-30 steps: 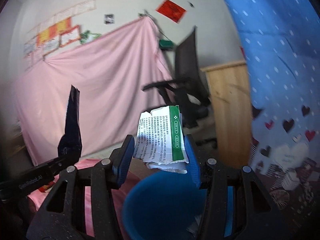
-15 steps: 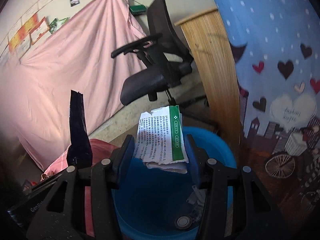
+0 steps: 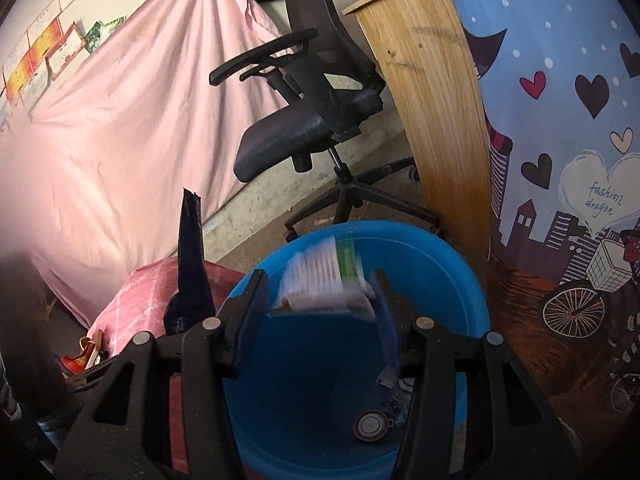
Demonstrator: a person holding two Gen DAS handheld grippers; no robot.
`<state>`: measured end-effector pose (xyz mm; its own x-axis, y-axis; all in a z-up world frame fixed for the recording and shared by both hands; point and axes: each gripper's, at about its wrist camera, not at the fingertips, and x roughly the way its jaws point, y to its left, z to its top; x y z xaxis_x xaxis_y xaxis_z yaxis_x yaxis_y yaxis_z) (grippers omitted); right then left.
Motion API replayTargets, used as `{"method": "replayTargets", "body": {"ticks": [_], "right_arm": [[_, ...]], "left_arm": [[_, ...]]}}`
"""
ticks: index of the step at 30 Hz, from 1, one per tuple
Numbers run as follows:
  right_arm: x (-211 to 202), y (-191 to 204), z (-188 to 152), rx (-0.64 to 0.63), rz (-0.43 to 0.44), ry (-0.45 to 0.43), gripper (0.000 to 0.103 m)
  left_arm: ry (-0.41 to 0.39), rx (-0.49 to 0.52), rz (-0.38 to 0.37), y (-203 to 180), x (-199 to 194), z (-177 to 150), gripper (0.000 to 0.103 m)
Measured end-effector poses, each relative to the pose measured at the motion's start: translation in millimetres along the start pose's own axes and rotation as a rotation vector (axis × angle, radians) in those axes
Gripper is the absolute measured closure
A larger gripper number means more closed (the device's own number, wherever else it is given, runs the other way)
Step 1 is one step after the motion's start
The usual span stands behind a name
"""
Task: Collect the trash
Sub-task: 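Carry the sachet and leaflet over the blue bucket and open both tools to drop them, then move both tools back over the bed toward the red cup and white card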
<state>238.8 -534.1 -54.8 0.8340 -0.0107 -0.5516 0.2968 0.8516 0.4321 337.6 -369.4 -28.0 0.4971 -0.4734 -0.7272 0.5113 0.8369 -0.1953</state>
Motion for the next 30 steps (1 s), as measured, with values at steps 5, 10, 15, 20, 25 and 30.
{"method": "replayTargets", "body": {"ticks": [5, 10, 15, 20, 25, 30], "right_arm": [[-0.1, -2.1, -0.4, 0.009, -0.003, 0.0, 0.025], [-2.8, 0.2, -1.0, -0.002, -0.006, -0.006, 0.024], [-11.7, 2.5, 1.4, -0.024, -0.018, -0.055, 0.016], [-22.8, 10.1, 3.2, -0.056, -0.009, -0.117, 0.004], [-31.4, 31.1, 2.7, -0.122, -0.002, -0.176, 0.0], [-38.9, 59.1, -0.4, -0.193, 0.03, -0.237, 0.0]], "left_arm": [[0.035, -0.006, 0.013, 6.4, 5.3, -3.2, 0.068], [0.012, -0.026, 0.021, 12.4, 1.3, -6.7, 0.053], [-0.017, -0.055, 0.039, 20.2, -9.9, -4.6, 0.053], [-0.109, -0.069, 0.079, 30.1, -37.0, -5.0, 0.031], [-0.239, -0.097, 0.149, 46.6, -70.0, -11.2, 0.011], [-0.374, -0.125, 0.196, 67.2, -103.2, -21.5, 0.006]]}}
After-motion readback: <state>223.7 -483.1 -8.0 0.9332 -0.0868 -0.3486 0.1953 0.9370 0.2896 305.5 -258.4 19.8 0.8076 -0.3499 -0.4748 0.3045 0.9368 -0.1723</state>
